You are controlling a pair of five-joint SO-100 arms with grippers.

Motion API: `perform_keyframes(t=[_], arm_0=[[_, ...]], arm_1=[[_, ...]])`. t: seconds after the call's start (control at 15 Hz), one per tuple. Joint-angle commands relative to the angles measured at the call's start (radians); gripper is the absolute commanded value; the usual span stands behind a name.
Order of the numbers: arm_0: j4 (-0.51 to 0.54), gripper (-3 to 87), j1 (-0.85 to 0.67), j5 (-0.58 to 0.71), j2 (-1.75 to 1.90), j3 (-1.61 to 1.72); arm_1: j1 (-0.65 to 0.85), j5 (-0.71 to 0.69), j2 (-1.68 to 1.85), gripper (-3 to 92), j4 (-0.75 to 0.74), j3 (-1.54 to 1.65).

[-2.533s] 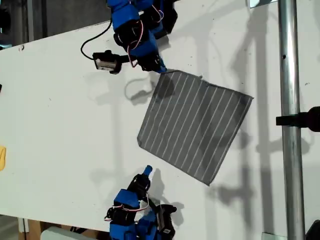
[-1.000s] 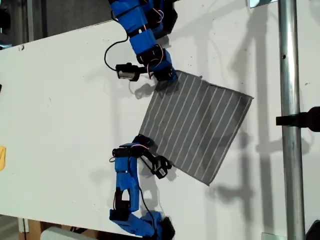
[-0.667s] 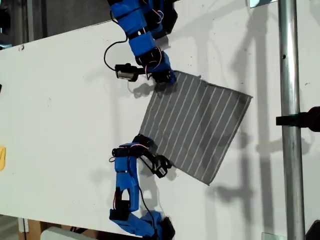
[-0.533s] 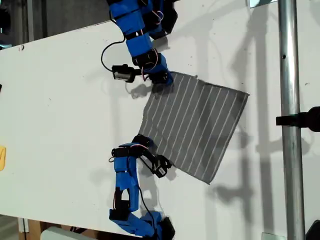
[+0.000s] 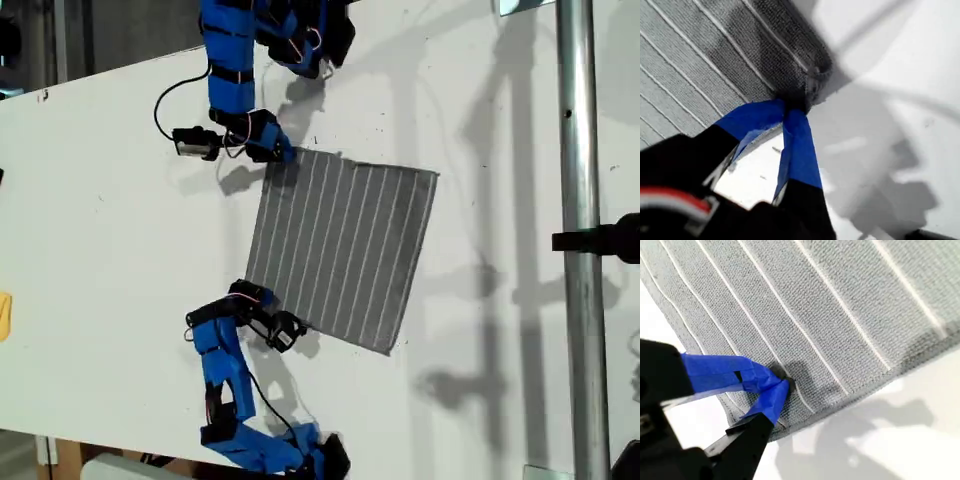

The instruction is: Grasp corners of a towel and fold twice.

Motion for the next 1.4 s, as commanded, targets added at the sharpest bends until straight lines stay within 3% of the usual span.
perform_keyframes(t=[0.0,0.4,0.6,0.73,0.87,1.07,1.33], arm_0=[[0.037,-2.9,-0.132,0.031,0.018,-0.044],[0.072,-2.9,-0.296,0.109,0.028,-0.101],[0.091,-2.9,-0.33,0.146,0.035,-0.137],[0.16,-2.9,-0.299,0.147,0.13,-0.143],[0.259,-2.9,-0.215,0.129,0.351,-0.126],[0.279,-2.9,-0.028,0.015,0.801,0.156],[0.086,-2.9,0.307,-0.272,1.315,0.822]], arm_1=[[0.117,-0.164,-0.189,-0.3,0.005,-0.21],[0.267,-0.373,-0.549,-0.3,0.222,-0.854],[0.36,-0.442,-0.561,-0.3,0.311,-0.953],[0.356,-0.44,-0.456,-0.3,0.396,-0.904],[0.293,-0.385,-0.225,-0.3,0.477,-0.792],[0.132,-0.241,0.156,-0.3,0.62,-0.644],[-0.268,0.092,0.534,-0.3,0.629,-0.284]])
